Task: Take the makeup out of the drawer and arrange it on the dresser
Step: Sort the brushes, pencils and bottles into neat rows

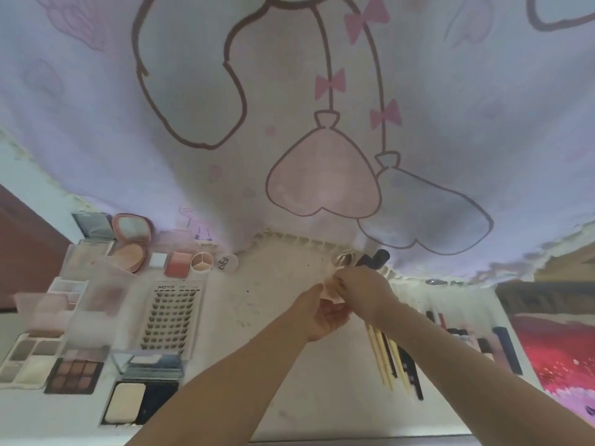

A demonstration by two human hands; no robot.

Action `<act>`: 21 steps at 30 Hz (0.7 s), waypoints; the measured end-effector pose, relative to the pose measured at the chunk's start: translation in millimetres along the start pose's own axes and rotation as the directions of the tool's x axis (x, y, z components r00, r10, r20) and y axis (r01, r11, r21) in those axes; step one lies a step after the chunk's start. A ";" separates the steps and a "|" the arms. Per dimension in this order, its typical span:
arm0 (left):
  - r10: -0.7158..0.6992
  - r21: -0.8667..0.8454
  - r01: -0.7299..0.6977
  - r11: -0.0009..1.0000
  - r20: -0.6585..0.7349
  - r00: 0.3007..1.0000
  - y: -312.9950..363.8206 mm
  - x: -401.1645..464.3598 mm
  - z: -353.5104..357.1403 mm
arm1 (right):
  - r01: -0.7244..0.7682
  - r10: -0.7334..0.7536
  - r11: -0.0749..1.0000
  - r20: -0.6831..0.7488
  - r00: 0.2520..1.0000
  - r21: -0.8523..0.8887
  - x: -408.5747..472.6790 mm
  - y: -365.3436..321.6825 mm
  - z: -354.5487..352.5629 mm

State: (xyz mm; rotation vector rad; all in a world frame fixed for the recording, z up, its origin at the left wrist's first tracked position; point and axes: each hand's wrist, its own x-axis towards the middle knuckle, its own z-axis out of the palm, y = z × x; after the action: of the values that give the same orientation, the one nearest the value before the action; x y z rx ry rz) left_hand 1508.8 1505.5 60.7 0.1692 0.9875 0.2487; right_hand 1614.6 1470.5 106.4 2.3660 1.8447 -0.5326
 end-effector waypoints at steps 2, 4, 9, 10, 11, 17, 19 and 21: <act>-0.030 -0.165 0.043 0.985 0.080 0.996 4.4 -0.3 -1.1 | 0.092 -0.092 0.996 0.004 0.996 0.011 -4.3 -5.2 3.4; -0.012 -0.271 0.048 0.961 0.132 0.991 8.2 -2.3 -4.4 | 0.215 -0.215 0.976 -0.003 0.977 -0.010 -12.0 -9.6 9.8; 0.284 0.293 -0.289 0.911 0.060 0.957 13.8 -37.1 -23.6 | 0.210 -0.153 0.943 -0.222 0.963 0.259 -29.8 -8.2 11.9; 0.362 0.521 -0.363 0.773 0.108 0.926 14.9 -47.0 -29.7 | 0.102 -0.016 0.900 -0.202 0.979 0.424 -28.5 -10.3 6.6; 0.420 0.722 -0.408 0.560 0.177 0.890 15.6 -56.8 -35.7 | -0.030 0.128 0.804 -0.124 0.984 0.593 -24.3 -13.4 1.2; 0.516 0.836 -0.329 -0.439 0.535 0.669 13.1 -94.7 -63.2 | -0.308 0.120 0.554 0.292 0.949 0.773 -22.3 -49.1 -16.3; 0.520 0.855 -0.310 -0.416 0.503 0.690 17.0 -101.0 -69.2 | -0.214 0.044 0.552 0.228 0.973 0.806 -27.8 -56.9 -15.8; 0.483 0.899 -0.373 -0.229 0.437 0.758 20.6 -108.0 -71.2 | -0.095 -0.018 0.613 0.134 0.991 0.784 -32.2 -62.2 -15.9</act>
State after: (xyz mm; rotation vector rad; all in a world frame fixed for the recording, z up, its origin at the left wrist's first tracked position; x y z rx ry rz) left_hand 1389.4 1496.6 114.0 2.0539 0.9571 0.1127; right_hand 1551.9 1461.7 140.5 2.7146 1.6857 -1.7826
